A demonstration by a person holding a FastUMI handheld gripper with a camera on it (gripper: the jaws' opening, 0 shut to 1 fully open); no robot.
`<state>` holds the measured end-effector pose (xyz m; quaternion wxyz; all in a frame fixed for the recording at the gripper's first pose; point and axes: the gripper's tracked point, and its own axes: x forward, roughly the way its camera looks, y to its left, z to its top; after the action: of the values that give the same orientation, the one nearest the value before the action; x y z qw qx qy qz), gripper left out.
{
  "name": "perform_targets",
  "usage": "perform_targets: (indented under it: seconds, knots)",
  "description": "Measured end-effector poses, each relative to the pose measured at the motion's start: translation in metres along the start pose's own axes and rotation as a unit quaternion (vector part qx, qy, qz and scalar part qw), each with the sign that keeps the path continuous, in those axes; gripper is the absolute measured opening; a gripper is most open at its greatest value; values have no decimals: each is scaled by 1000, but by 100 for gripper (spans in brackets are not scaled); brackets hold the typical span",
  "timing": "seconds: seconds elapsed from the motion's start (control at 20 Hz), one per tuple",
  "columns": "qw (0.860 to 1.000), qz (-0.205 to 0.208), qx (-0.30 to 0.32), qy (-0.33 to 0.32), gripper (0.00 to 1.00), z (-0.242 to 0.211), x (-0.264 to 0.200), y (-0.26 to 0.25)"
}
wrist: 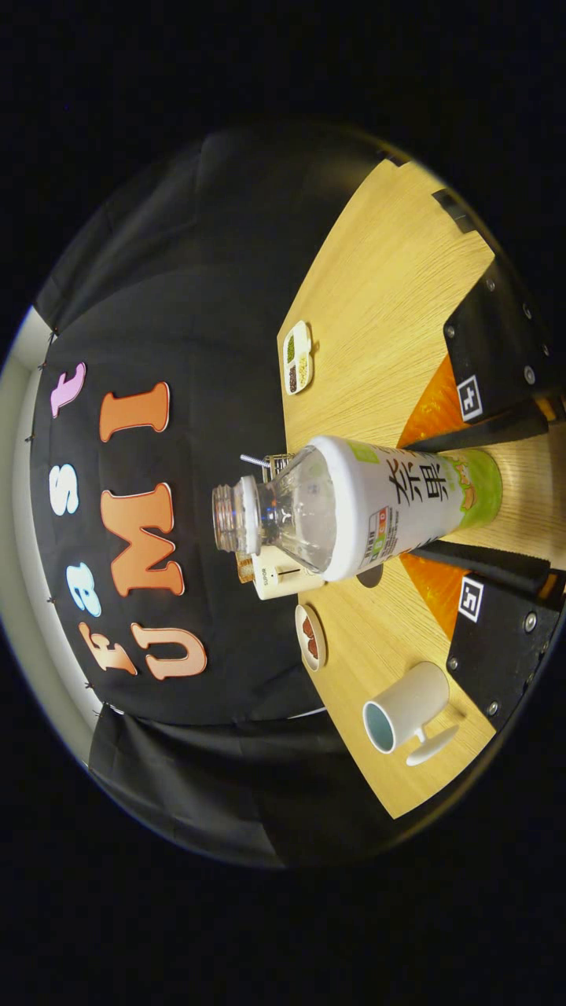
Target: Take the bottle from table, then pour the juice into the cup, finally place the bottle on the coaster
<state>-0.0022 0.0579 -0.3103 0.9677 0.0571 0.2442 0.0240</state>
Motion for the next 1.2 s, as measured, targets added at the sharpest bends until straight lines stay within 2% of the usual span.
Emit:
perform_targets:
  seconds: [0.4,0.6,0.75,1.0,1.2]
  knots:
    - [993,-27,-113,-22,57,29,-2,8]
    - [982,-31,-184,-30,57,41,0,19]
    - [965,-41,-253,-49,57,51,-2,31]
    - [939,-50,-334,-64,57,58,5,49]
    - [901,-74,-420,-84,57,67,8,60]
